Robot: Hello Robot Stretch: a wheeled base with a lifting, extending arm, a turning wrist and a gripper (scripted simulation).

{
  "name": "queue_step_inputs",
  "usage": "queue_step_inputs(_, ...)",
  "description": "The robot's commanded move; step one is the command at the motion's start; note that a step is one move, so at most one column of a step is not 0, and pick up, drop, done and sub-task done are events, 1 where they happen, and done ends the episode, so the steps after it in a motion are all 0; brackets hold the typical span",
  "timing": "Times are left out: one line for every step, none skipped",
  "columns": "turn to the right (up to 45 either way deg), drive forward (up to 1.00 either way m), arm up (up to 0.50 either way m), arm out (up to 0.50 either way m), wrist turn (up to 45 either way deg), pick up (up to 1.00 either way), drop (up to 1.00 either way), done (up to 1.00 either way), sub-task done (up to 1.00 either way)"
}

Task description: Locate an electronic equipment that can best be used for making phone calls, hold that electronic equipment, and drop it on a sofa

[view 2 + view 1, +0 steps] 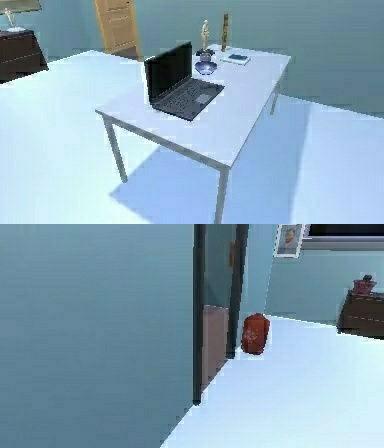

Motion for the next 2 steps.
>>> queue_step_inputs(30.0, 0.00, 0.00, 0.00, 0.0, 0.00, 0.00, 0.00, 0.00)
queue_step_inputs(0.0, 1.00, 0.00, 0.00, 0.0, 0.00, 0.00, 0.00, 0.00)
